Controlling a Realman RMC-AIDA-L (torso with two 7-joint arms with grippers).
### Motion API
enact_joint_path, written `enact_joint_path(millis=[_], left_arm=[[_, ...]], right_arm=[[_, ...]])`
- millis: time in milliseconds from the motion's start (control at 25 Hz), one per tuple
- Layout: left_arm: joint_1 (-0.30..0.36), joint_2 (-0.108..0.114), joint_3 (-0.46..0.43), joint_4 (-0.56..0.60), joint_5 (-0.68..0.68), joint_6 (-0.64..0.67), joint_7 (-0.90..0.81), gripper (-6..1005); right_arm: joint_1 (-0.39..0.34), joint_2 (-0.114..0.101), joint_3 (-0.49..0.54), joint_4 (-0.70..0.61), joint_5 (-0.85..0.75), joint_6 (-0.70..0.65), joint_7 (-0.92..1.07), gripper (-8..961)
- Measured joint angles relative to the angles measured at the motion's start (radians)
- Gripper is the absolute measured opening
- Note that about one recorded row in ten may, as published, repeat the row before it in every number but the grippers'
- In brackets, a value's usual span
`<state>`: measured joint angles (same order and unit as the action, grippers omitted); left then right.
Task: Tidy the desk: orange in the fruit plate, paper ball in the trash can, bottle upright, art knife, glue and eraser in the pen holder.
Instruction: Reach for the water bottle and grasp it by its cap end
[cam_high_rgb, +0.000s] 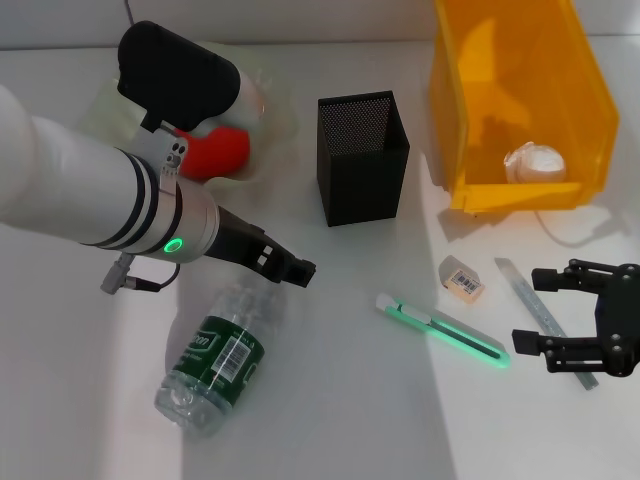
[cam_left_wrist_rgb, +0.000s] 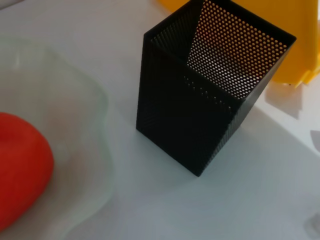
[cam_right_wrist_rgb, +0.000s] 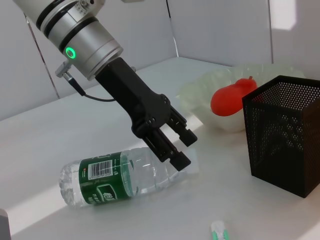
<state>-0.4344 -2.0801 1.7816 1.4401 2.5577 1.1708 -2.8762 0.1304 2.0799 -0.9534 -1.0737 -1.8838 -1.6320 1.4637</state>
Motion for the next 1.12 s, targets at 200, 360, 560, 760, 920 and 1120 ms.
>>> enact_joint_path(millis=[200,360,560,760,920,1120], left_arm=[[-0.007,0.000,-0.004,-0.018,0.011,-0.005,0.000,798],[-0.013,0.000,-0.005,-0.032,0.011,-0.007,0.000,798],[-0.023,0.000,-0.001,-0.051,0.011,-0.014,0.000,798],[-0.056,0.000,0.003,-0.093,0.009,-0.020,0.000,798],[-0.057,0.000,0.004,-0.094,0.007,-0.020,0.000,798],[-0.061,0.000,0.004,-0.095,0.005,-0.011,0.003,796]], right_arm=[[0.000,0.000,-0.002,0.000,0.000,-0.001,0.000,841],[0.000,0.000,-0.002,0.000,0.000,-0.002,0.000,841],[0.002,0.000,-0.004,0.003,0.000,-0.002,0.000,841],[0.004,0.000,0.000,0.006,0.000,-0.002,0.000,841],[0.004,0.000,0.002,0.006,0.000,-0.002,0.000,841],[0.010,-0.001,0.002,0.007,0.000,-0.002,0.000,840]])
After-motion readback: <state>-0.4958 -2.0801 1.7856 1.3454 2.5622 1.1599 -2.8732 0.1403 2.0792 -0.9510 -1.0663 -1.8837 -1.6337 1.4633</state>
